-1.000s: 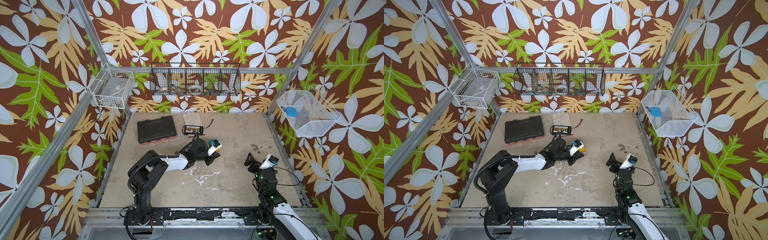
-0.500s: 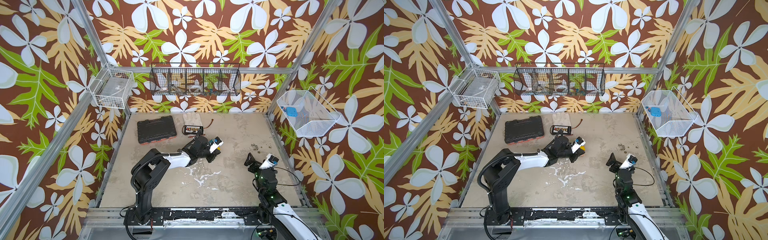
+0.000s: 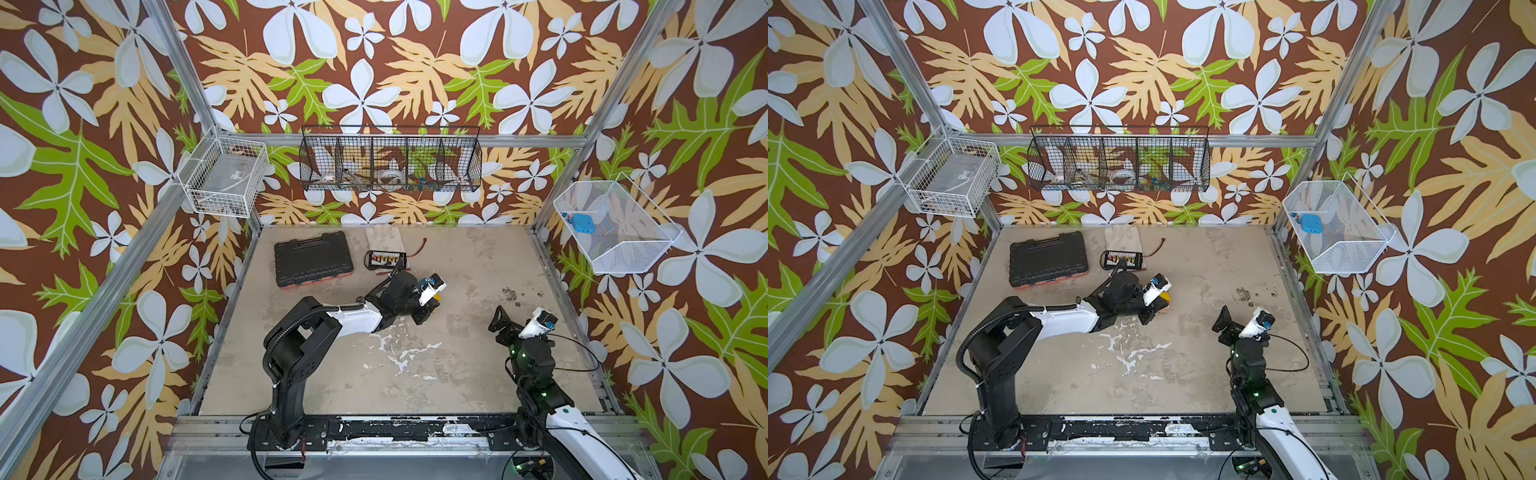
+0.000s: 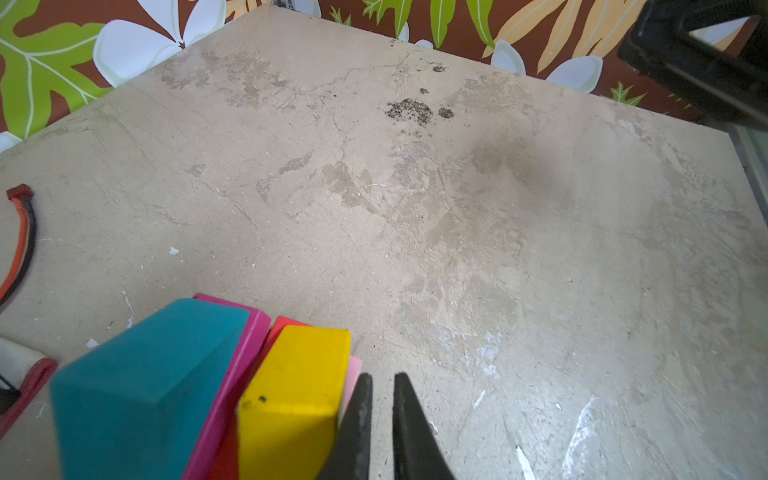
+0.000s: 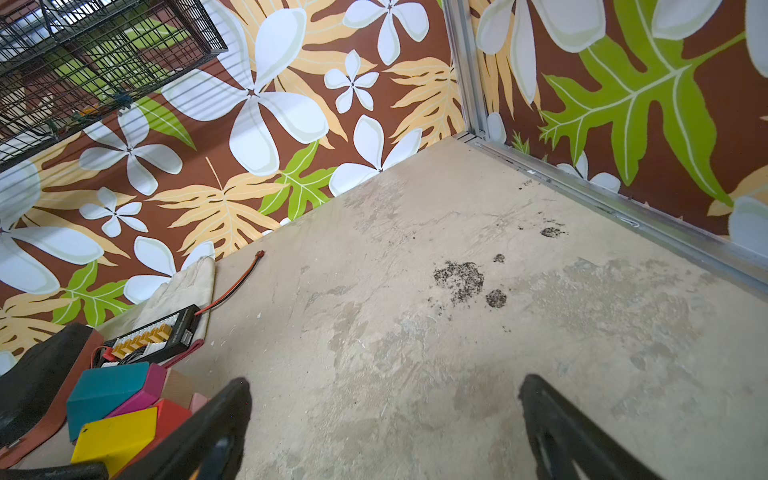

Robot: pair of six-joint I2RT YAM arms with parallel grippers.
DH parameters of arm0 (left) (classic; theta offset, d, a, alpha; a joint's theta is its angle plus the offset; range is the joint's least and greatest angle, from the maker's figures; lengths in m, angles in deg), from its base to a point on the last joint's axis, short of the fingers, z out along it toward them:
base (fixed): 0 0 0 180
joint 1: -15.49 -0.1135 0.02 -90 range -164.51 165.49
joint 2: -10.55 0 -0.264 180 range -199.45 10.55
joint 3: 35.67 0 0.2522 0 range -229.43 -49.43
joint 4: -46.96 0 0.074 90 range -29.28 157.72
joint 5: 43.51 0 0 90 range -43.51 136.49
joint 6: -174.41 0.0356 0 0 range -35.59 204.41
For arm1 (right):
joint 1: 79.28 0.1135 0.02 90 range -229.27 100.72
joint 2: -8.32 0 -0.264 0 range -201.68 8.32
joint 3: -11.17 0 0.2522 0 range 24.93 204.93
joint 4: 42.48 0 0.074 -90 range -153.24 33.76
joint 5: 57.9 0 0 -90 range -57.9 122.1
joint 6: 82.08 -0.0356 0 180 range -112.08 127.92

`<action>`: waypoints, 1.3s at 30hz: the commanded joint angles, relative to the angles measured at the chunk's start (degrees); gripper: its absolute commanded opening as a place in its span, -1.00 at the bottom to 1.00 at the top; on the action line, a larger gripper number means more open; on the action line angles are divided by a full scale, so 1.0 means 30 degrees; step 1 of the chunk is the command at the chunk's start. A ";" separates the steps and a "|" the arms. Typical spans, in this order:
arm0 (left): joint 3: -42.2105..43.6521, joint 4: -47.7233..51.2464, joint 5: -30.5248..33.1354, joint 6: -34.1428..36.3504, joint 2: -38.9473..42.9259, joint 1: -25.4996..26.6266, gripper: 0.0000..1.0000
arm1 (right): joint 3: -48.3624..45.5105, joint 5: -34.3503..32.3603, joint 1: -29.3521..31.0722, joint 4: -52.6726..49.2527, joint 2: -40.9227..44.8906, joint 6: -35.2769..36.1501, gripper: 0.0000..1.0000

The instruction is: Build the wood block tower

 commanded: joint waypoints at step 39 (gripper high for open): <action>-0.0973 0.1652 0.1518 0.1670 -0.0072 -0.0006 -0.71 | 0.0198 0.0118 0.0021 0.0442 0.0029 -0.0015 1.00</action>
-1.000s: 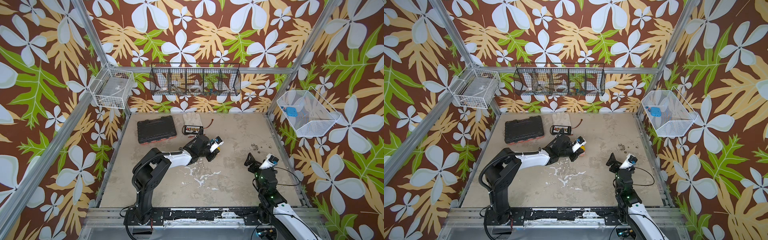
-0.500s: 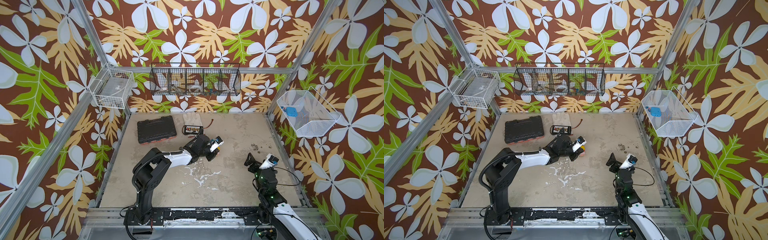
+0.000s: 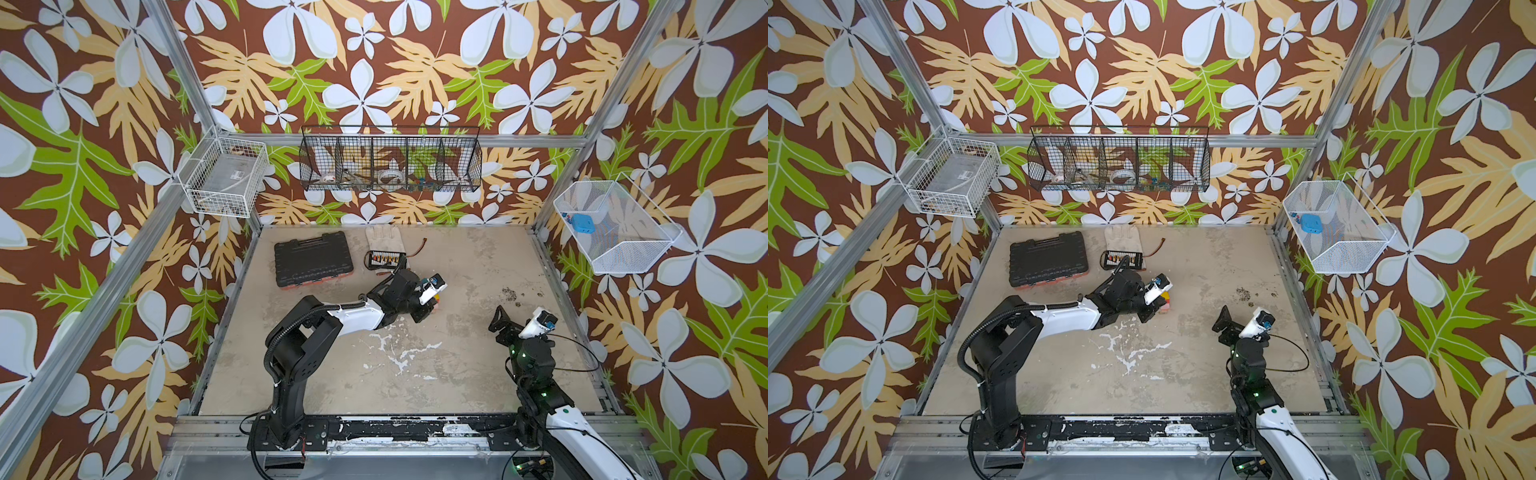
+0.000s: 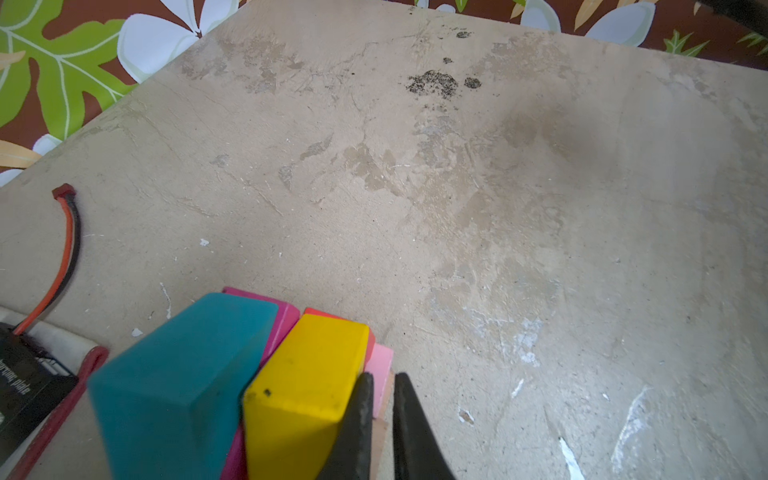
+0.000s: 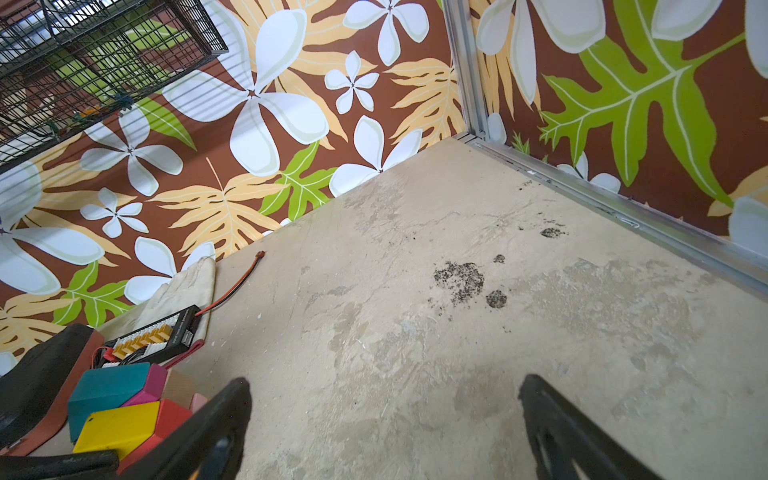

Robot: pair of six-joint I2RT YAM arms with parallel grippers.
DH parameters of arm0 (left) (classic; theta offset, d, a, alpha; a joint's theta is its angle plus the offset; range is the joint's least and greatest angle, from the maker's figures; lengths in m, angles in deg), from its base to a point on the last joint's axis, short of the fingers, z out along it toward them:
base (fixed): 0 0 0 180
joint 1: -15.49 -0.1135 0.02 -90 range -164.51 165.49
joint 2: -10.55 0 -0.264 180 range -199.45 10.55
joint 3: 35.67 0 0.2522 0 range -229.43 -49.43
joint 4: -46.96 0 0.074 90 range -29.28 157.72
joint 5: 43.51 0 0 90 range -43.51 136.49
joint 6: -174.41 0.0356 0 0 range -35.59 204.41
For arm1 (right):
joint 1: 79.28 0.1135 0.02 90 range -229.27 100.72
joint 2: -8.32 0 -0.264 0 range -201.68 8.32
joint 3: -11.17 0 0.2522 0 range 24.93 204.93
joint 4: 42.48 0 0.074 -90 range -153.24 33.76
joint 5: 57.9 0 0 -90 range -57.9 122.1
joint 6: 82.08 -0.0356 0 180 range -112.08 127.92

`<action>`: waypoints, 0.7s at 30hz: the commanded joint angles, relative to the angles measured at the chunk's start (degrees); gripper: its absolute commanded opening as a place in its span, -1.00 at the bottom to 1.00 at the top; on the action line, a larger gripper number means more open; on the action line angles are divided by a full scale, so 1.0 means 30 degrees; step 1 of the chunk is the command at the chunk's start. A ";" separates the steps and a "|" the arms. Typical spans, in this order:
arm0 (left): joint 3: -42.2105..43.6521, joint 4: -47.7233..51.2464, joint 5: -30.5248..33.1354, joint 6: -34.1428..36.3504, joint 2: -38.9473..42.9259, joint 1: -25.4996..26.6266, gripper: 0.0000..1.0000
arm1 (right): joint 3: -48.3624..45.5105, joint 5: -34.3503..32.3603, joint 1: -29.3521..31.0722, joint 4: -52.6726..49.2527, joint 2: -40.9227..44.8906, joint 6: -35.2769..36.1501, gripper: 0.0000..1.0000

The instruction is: Build the wood block tower

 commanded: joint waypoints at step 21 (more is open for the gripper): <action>0.4623 -0.2847 -0.1715 -0.1791 0.7849 0.0015 0.97 | 0.0861 -0.0592 0.0028 -0.0752 -0.0369 -0.0424 1.00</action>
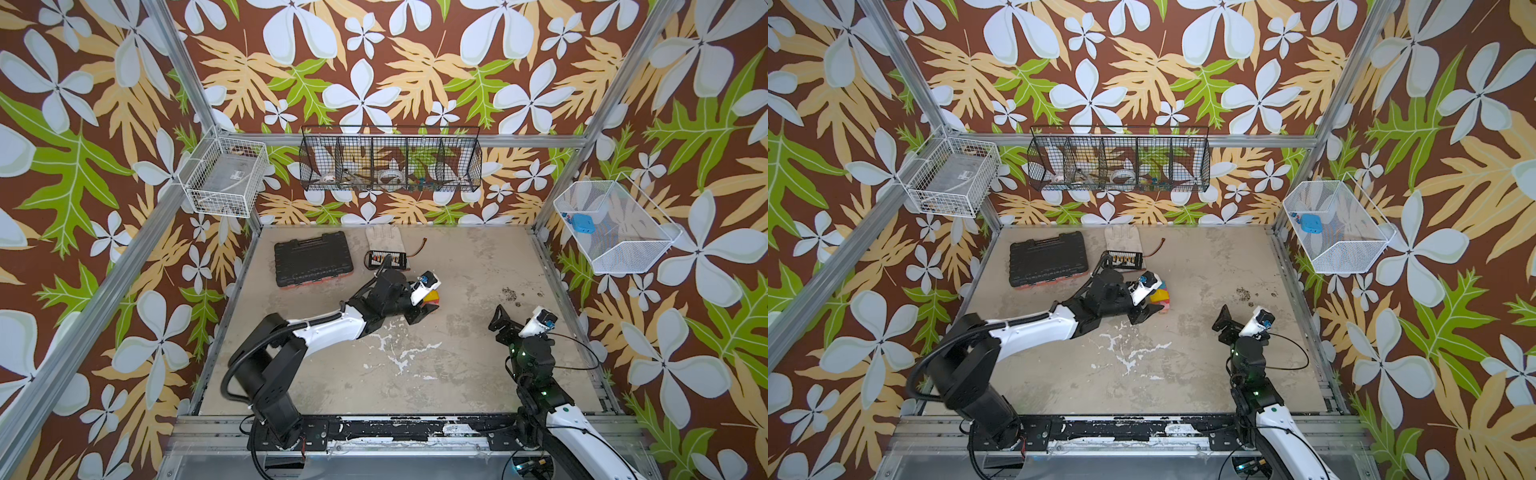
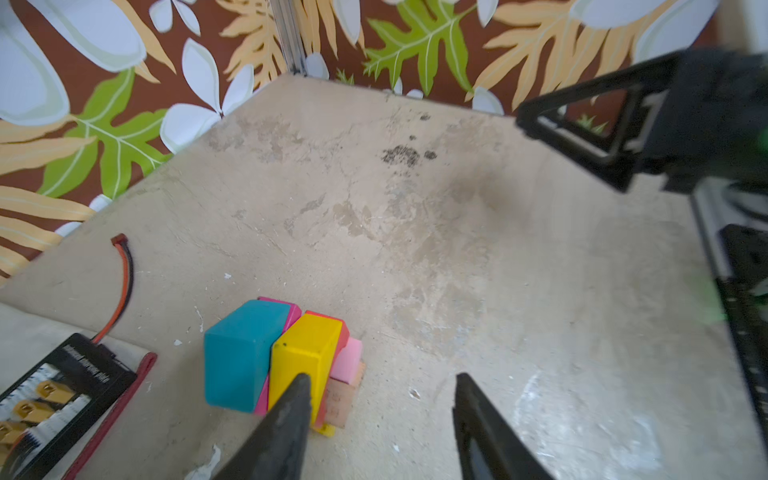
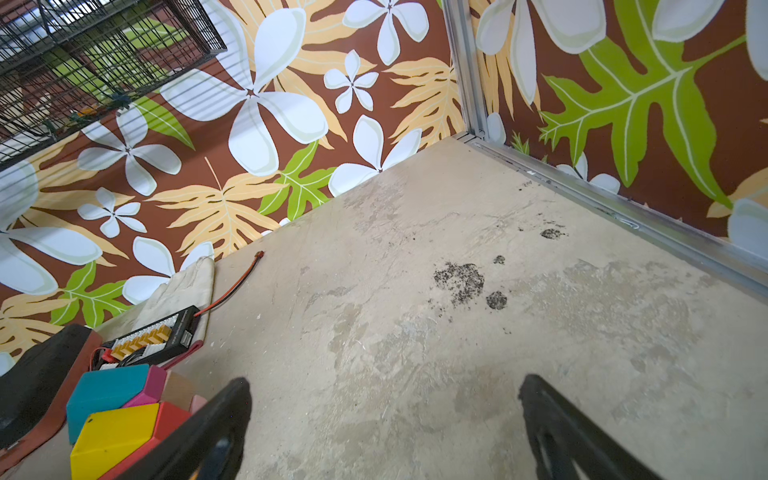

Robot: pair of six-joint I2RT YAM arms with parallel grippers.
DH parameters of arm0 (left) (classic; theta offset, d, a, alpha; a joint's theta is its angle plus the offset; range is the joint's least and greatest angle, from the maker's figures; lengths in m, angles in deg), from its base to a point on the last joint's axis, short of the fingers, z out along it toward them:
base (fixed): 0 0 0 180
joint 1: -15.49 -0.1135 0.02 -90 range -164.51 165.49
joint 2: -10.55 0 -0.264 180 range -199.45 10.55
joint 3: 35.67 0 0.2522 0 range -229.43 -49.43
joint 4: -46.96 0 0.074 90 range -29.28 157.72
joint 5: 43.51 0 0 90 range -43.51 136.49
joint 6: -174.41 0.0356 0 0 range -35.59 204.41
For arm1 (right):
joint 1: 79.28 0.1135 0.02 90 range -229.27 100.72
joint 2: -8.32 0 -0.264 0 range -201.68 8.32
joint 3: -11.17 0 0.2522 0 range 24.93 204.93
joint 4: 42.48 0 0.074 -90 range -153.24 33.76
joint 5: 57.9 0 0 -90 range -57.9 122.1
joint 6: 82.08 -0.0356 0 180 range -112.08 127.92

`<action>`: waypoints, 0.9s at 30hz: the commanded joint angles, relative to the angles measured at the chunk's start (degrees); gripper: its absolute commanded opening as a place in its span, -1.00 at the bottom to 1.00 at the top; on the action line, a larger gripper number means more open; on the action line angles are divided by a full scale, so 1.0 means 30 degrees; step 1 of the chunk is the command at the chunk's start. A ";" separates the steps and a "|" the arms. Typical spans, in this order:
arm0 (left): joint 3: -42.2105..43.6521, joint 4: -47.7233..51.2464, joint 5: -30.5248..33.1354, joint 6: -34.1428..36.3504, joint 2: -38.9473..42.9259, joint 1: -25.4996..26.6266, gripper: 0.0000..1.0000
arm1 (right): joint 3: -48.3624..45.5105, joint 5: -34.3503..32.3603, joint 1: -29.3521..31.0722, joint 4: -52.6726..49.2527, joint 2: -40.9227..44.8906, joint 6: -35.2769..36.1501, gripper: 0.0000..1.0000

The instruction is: Build the wood block tower

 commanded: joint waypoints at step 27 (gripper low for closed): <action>1.8267 -1.7251 1.4843 -0.4709 0.9371 -1.1473 1.00 | 0.2381 -0.2201 -0.0601 1.2650 -1.4045 0.9084 0.92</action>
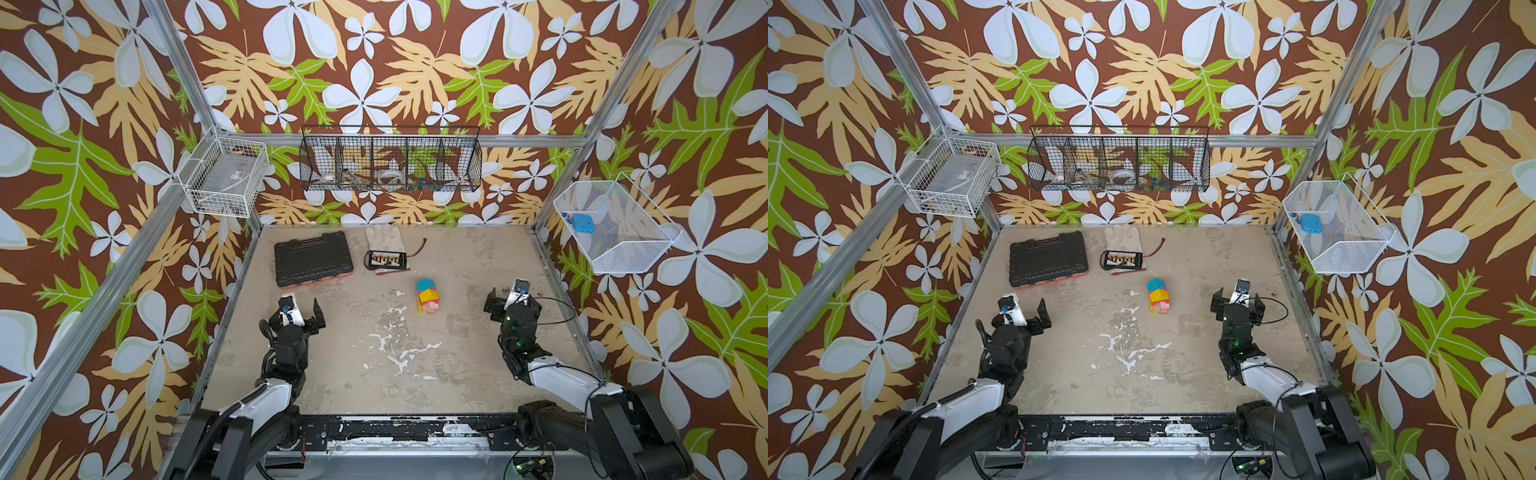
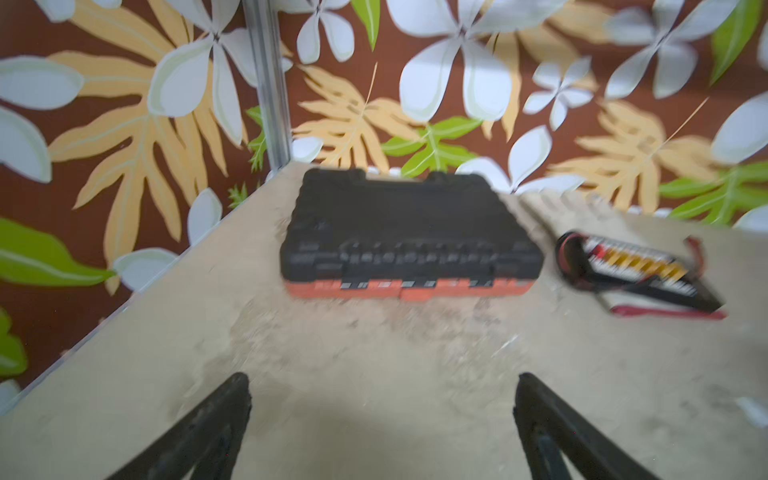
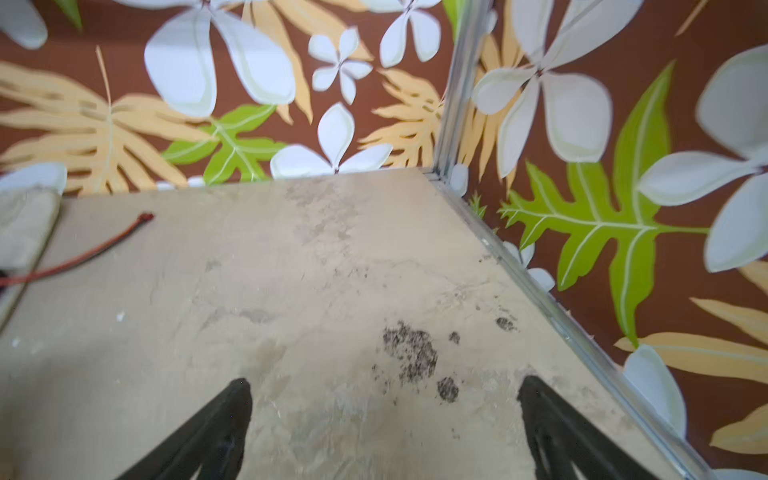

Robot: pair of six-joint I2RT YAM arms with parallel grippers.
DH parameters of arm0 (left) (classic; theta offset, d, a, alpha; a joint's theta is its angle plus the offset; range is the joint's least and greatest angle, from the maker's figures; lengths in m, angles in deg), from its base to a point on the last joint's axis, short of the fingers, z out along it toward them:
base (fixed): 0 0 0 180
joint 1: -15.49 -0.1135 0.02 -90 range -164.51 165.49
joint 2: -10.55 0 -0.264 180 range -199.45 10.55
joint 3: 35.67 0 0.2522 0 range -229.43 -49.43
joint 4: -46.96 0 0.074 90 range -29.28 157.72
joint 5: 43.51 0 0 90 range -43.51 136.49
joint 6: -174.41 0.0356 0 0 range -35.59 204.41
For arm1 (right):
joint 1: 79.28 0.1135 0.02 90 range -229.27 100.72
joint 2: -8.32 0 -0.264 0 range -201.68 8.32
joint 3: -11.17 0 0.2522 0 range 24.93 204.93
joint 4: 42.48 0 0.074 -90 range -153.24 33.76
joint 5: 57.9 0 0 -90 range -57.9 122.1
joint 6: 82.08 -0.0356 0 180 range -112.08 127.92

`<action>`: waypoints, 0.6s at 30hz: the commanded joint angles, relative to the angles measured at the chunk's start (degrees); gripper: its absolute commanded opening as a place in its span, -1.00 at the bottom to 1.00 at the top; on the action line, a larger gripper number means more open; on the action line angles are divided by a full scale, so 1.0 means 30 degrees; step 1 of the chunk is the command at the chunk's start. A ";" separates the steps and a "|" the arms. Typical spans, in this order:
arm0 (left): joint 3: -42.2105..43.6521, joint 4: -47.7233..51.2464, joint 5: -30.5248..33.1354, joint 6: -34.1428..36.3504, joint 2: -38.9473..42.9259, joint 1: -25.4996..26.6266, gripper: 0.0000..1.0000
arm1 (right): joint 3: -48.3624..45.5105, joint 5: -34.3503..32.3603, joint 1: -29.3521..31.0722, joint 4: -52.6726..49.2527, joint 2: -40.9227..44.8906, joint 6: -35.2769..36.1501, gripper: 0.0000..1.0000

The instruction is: Build the wood block tower

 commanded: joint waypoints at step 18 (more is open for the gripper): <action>-0.1864 -0.7775 -0.2727 0.0204 -0.7268 -0.1964 1.00 | -0.1379 0.3732 -0.2711 0.9800 -0.5493 0.1271 0.99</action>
